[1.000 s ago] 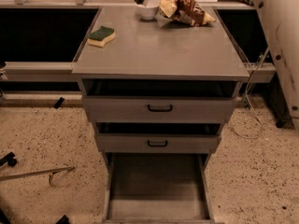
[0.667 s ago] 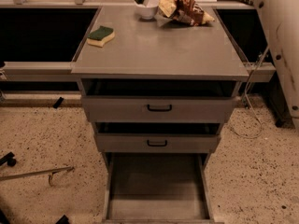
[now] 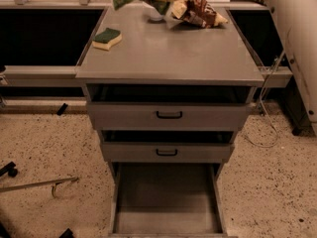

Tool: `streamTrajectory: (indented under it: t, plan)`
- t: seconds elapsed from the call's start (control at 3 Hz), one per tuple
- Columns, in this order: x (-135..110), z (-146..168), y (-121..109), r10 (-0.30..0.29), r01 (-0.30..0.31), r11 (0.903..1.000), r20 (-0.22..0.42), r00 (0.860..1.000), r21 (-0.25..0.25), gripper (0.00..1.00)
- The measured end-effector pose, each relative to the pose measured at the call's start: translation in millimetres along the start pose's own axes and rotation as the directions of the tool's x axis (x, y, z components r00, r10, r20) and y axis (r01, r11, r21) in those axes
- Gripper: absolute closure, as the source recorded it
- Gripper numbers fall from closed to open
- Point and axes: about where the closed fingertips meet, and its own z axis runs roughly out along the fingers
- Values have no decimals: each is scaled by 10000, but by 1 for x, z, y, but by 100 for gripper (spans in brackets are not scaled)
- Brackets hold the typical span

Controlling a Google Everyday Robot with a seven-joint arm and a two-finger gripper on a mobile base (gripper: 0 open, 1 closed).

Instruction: Pick green jalapeno chip bag from bottom drawer and place on counter

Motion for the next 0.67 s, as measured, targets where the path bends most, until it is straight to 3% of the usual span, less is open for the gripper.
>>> streamTrajectory:
  t: [0.33,0.67]
  plan:
    - [51,-3,1,840,-837,9965,-937,9921,73,100]
    - [88,-8,8,1612,-1603,9869,-1466,9760,178,100]
